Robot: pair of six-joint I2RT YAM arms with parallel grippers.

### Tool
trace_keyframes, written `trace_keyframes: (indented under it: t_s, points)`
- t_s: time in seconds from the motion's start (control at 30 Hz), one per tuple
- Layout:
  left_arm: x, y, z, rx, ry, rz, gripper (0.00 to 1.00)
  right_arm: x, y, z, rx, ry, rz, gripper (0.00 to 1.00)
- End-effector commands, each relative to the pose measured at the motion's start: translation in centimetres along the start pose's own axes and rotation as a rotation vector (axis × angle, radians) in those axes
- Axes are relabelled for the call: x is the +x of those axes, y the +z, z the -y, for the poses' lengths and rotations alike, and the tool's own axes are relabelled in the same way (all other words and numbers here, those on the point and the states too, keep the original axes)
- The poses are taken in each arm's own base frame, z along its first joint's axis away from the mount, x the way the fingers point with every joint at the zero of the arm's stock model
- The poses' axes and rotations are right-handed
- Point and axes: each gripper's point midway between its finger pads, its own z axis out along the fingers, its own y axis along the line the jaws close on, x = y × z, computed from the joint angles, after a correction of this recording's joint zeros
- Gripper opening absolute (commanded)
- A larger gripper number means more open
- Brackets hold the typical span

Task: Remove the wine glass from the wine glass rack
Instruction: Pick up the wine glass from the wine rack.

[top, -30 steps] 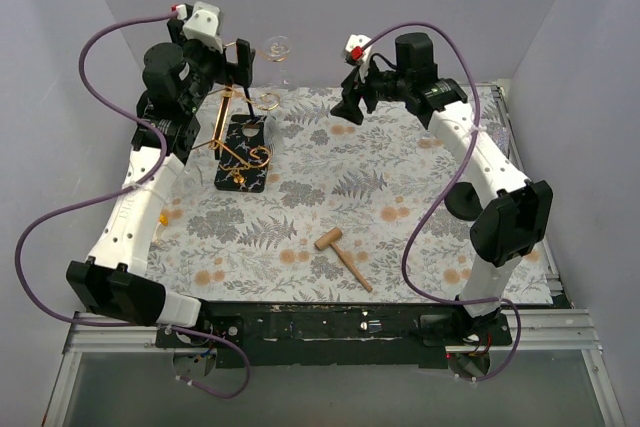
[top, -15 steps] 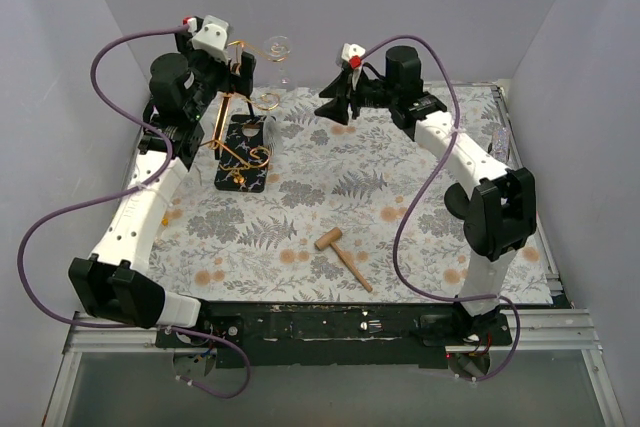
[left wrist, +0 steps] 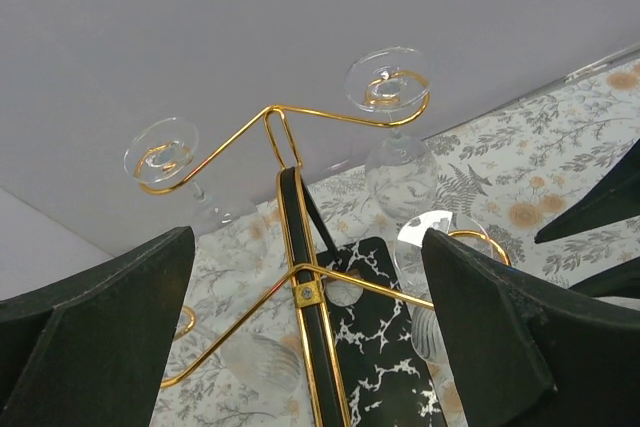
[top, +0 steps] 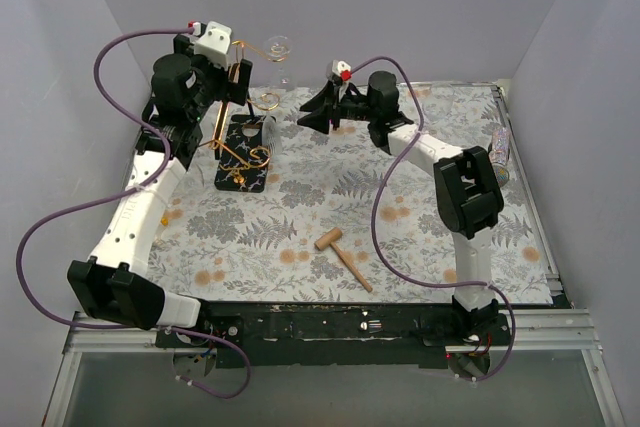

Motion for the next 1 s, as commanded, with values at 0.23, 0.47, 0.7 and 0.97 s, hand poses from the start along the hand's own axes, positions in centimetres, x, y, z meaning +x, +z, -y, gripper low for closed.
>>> trace_keyframes:
  t_s: [0.23, 0.47, 0.7, 0.97]
  points:
    - [-2.6, 0.0, -1.3, -0.025, 0.025, 0.020, 0.98, -2.1, 5.2, 0.1, 0.006, -0.055, 0.165, 0.53]
    - [-2.3, 0.0, -1.2, -0.023, 0.017, 0.013, 0.98, -2.0, 7.0, 0.5, 0.030, -0.055, 0.184, 0.55]
    - [-1.9, -0.6, -0.9, -0.014, 0.009, 0.010, 0.98, -1.4, 8.0, 1.0, 0.072, -0.038, 0.192, 0.54]
    - [-1.8, -0.9, -0.9, -0.014, 0.015, 0.009, 0.98, -1.0, 8.7, 1.3, 0.082, -0.026, 0.192, 0.50]
